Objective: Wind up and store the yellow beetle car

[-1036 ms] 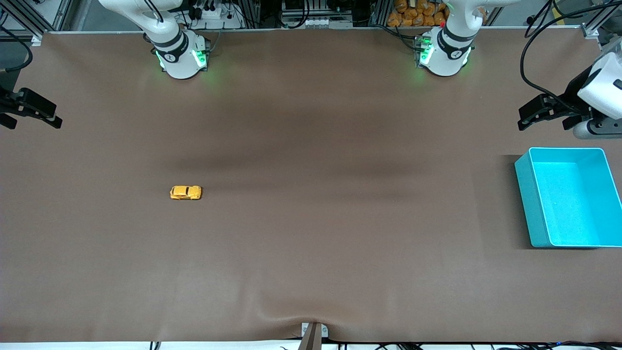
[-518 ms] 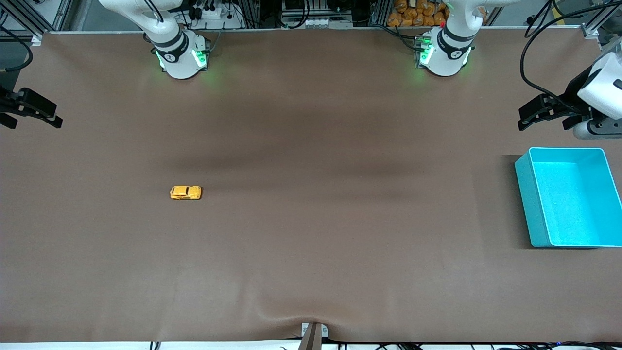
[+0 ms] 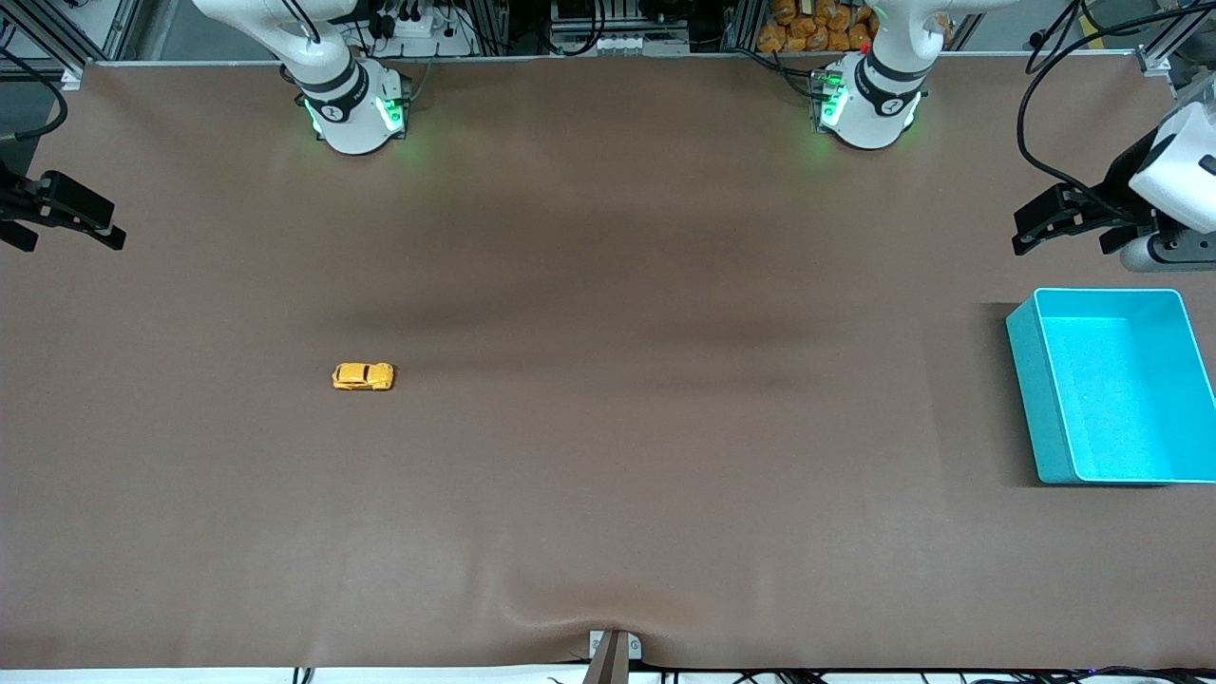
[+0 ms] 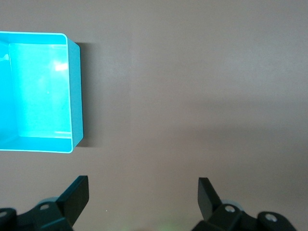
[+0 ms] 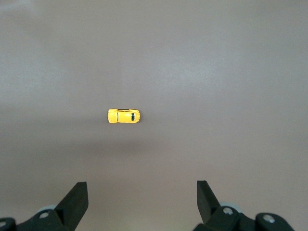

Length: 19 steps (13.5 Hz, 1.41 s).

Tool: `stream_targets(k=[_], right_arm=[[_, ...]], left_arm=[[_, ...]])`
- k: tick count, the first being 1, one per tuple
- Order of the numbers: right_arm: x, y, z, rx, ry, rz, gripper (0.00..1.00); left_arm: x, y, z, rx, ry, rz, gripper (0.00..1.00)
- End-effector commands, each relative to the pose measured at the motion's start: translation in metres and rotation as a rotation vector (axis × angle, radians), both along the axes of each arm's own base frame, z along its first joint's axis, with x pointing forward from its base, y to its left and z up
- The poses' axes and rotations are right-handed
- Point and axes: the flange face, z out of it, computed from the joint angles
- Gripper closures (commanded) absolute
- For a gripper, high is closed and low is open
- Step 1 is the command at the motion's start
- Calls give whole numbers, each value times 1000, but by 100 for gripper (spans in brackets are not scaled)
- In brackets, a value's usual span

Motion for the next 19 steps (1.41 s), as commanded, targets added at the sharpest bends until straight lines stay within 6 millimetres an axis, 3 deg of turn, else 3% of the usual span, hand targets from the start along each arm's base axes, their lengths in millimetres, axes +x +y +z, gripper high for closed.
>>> stream_targets(k=[1, 7, 16, 19], right_arm=[[0, 1, -1, 9, 6, -4, 0], [2, 2, -5, 9, 16, -4, 0], [1, 11, 3, 7, -2, 49, 0], [-2, -3, 5, 10, -5, 100, 0]], left_arm=[[0, 2, 5, -3, -10, -14, 0], [1, 7, 5, -3, -10, -5, 0], [1, 5, 6, -2, -11, -9, 0], [1, 5, 6, -2, -11, -11, 0]])
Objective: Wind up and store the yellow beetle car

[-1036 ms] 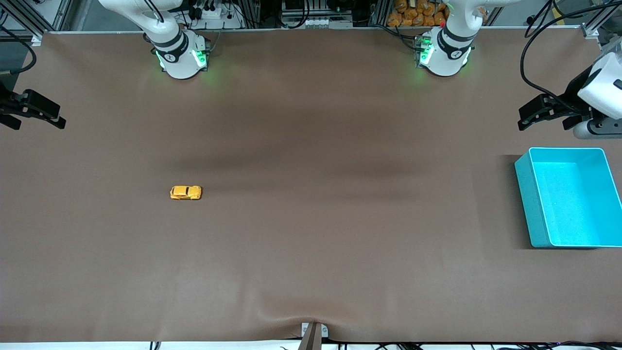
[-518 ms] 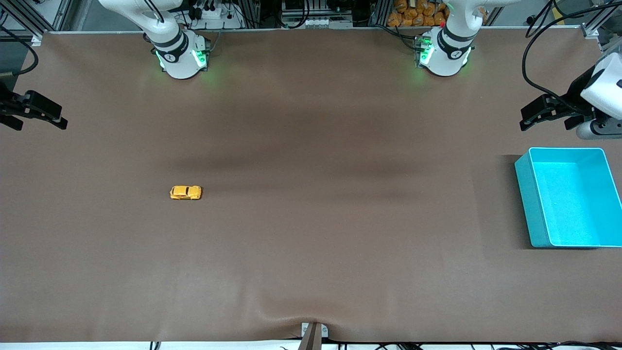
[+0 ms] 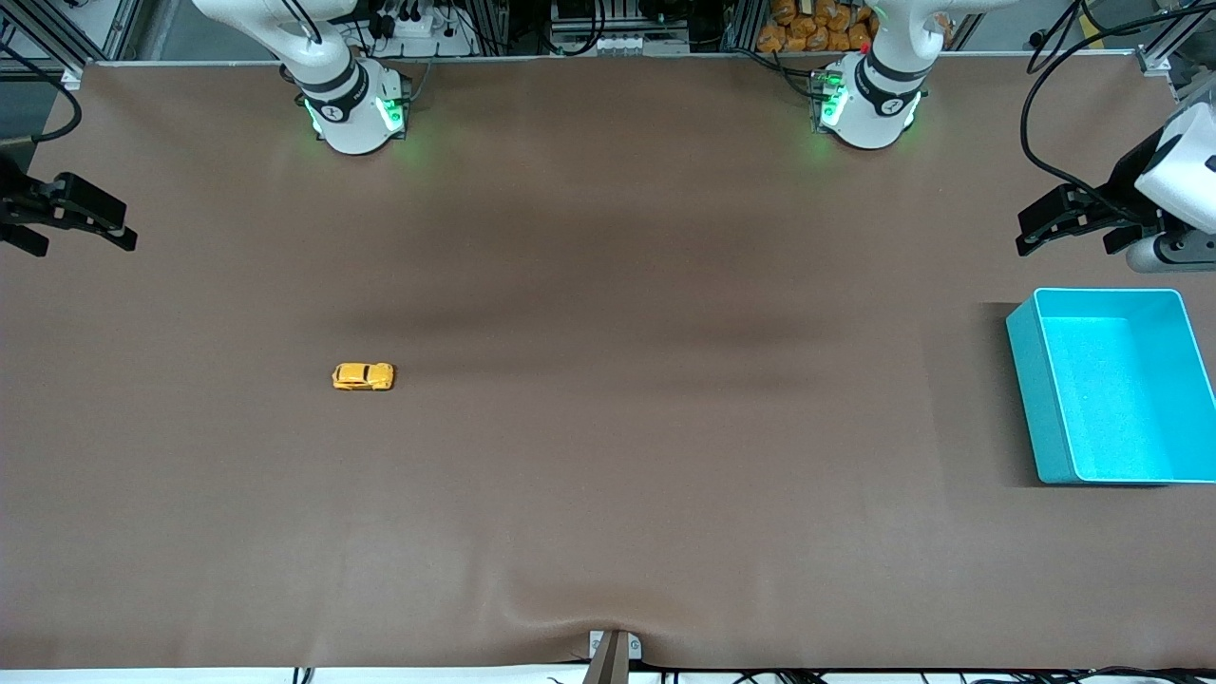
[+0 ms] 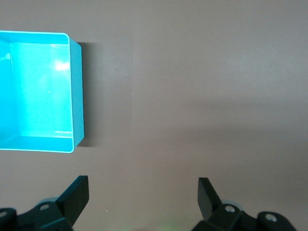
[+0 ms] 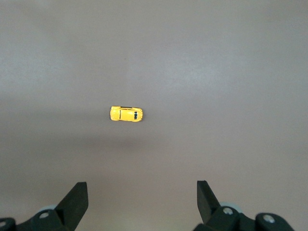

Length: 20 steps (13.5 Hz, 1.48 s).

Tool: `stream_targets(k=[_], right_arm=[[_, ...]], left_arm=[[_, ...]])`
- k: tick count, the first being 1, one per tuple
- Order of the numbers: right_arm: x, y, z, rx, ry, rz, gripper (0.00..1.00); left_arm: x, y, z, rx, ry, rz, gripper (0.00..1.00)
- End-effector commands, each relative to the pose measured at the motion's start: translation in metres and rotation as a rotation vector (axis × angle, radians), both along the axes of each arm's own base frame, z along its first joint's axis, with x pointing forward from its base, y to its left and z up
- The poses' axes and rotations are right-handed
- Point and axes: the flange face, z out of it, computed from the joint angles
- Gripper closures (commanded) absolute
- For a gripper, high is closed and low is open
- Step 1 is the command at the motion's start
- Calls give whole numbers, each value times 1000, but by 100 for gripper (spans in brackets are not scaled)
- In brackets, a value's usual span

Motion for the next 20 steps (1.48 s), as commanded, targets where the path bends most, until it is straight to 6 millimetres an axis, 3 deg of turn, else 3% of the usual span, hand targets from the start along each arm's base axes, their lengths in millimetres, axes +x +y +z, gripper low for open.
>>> stream_targets(k=[1, 7, 12, 20], right_arm=[[-5, -16, 6, 14, 4, 22, 0], [-4, -5, 3, 72, 15, 28, 0], [-7, -14, 4, 54, 21, 1, 0], [-8, -14, -1, 21, 49, -38, 0]], left_arm=[[0, 1, 6, -2, -11, -18, 0], [0, 1, 6, -2, -11, -18, 0], [0, 1, 6, -2, -12, -16, 0], [0, -2, 5, -11, -10, -23, 0]])
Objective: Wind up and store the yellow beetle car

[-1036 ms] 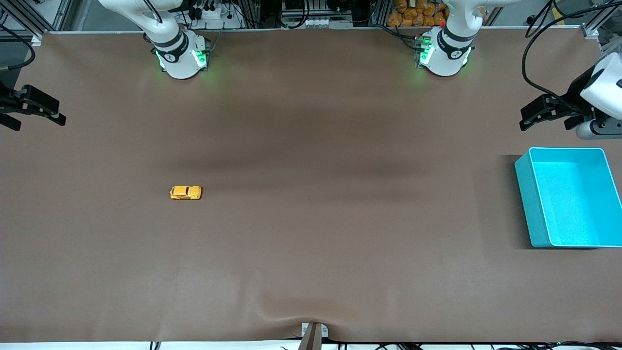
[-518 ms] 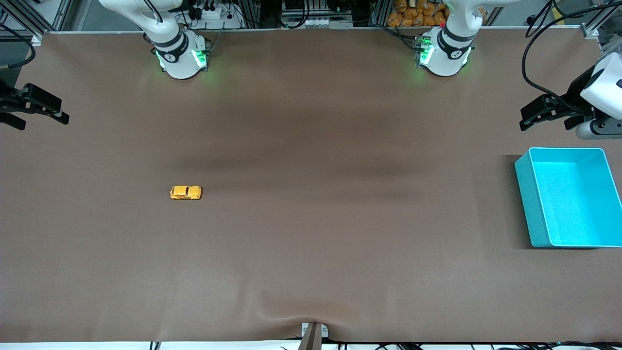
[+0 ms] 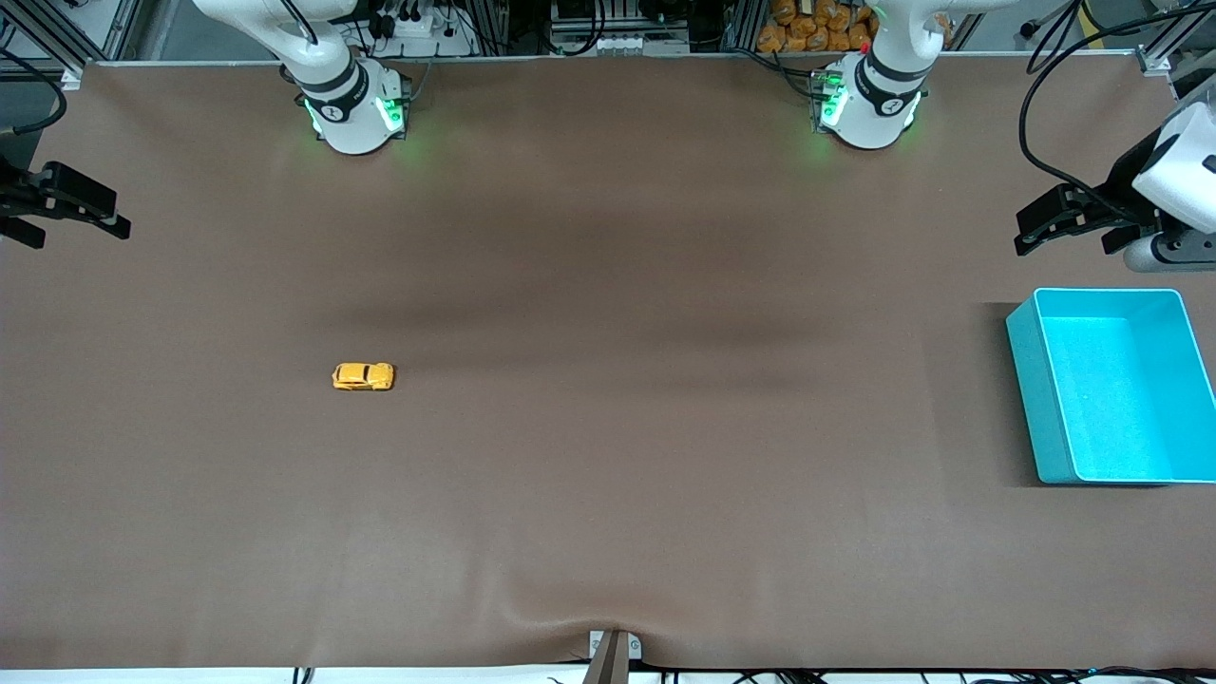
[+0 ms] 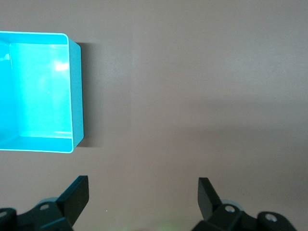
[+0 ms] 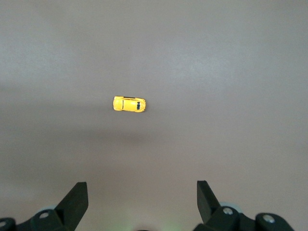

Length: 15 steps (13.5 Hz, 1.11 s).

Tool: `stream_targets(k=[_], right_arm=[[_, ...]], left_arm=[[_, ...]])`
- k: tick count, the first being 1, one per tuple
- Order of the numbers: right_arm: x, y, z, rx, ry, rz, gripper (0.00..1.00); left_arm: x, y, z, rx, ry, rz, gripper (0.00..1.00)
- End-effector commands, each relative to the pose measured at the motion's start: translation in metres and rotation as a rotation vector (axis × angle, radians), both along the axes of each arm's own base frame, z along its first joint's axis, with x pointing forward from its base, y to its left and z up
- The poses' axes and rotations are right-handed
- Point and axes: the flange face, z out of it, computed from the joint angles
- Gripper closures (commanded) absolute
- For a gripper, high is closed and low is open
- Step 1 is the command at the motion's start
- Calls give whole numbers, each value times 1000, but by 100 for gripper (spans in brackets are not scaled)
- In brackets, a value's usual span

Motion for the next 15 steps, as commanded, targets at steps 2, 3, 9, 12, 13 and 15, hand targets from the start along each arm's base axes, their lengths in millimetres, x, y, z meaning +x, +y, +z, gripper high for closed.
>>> stream_targets(k=[2, 3, 9, 12, 13, 15], right_arm=[[-2, -1, 1, -16, 11, -48, 0], [-2, 0, 1, -16, 12, -56, 0], [-1, 2, -1, -39, 16, -73, 0], [-2, 3, 1, -39, 13, -70, 0], [-2, 3, 2, -39, 10, -70, 0], [-2, 4, 2, -39, 10, -68, 0]], left_arm=[[0, -1, 4, -11, -8, -21, 0], [0, -1, 4, -9, -8, -24, 0], [0, -2, 2, -5, -6, -47, 0], [0, -2, 2, -3, -6, -48, 0], [0, -2, 2, -3, -6, -48, 0], [0, -3, 2, -2, -7, -50, 0]])
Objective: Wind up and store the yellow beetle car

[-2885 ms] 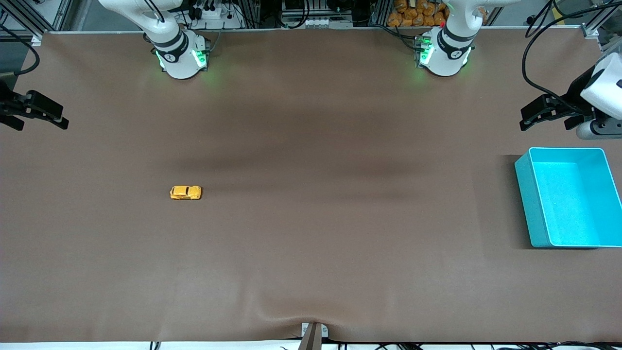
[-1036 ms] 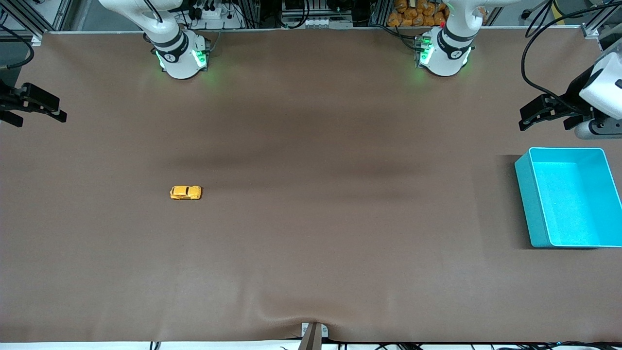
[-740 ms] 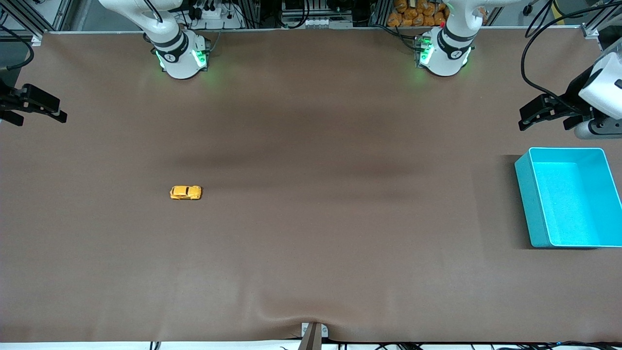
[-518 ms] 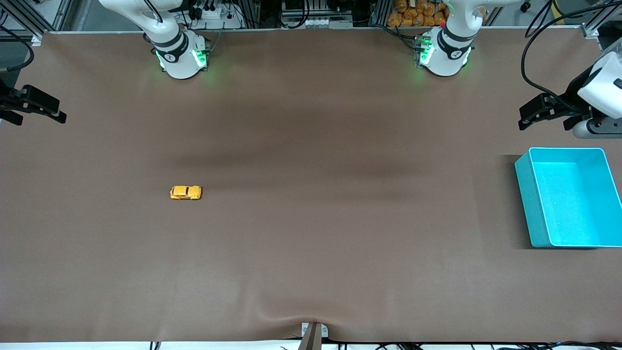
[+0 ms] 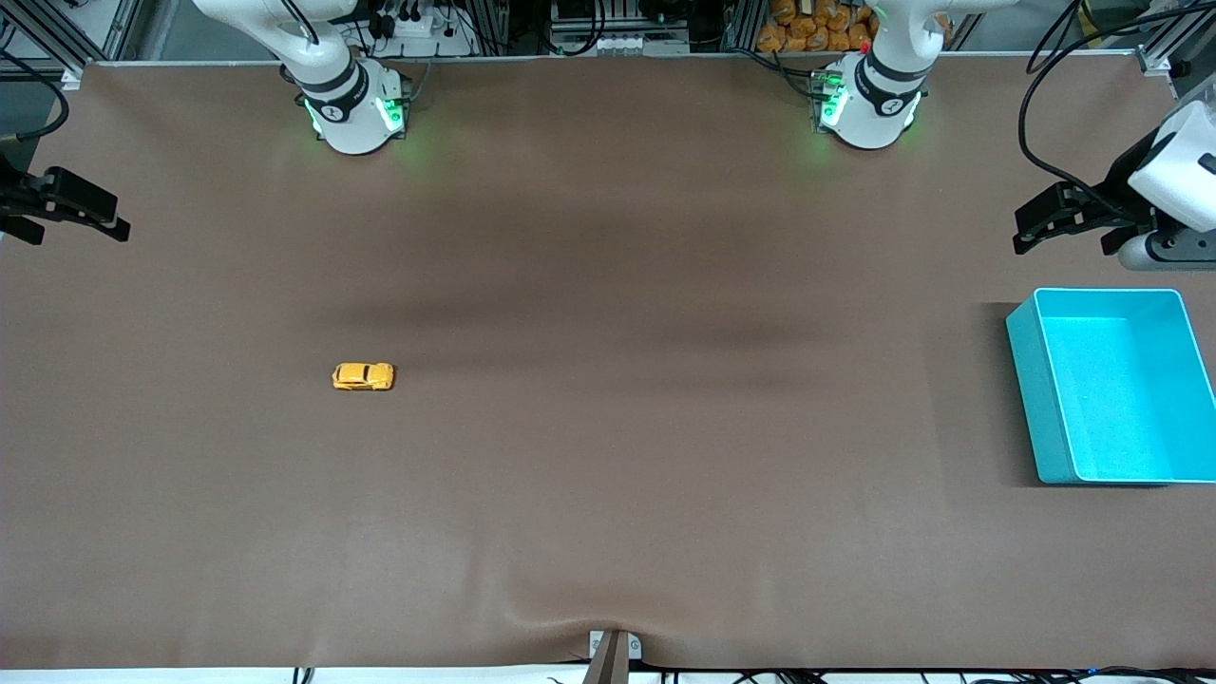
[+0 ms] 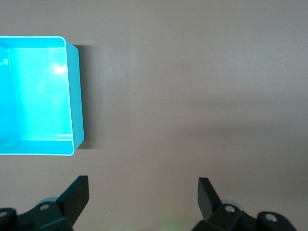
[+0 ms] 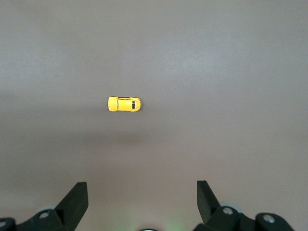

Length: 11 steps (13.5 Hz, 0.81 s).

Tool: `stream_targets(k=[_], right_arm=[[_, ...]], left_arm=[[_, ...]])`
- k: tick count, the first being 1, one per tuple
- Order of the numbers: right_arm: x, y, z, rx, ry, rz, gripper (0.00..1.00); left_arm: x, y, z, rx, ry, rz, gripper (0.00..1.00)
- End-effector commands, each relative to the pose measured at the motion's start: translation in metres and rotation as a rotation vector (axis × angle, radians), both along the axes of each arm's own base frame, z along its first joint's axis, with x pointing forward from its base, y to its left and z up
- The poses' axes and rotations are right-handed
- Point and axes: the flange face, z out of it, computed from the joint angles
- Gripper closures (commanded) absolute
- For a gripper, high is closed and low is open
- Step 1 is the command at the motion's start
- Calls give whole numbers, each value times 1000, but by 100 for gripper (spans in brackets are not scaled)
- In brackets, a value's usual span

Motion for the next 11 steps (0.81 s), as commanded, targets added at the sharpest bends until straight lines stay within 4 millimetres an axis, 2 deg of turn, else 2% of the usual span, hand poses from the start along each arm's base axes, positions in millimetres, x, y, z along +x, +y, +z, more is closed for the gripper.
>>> stream_targets(k=[1, 4, 11], right_arm=[[-2, 4, 3, -12, 2, -13, 0], [-1, 10, 4, -15, -1, -1, 0], [-1, 9, 3, -23, 1, -12, 0]], left_arm=[[0, -1, 2, -1, -6, -17, 0], [0, -1, 2, 0, -8, -17, 0], [0, -2, 2, 0, -8, -19, 0]])
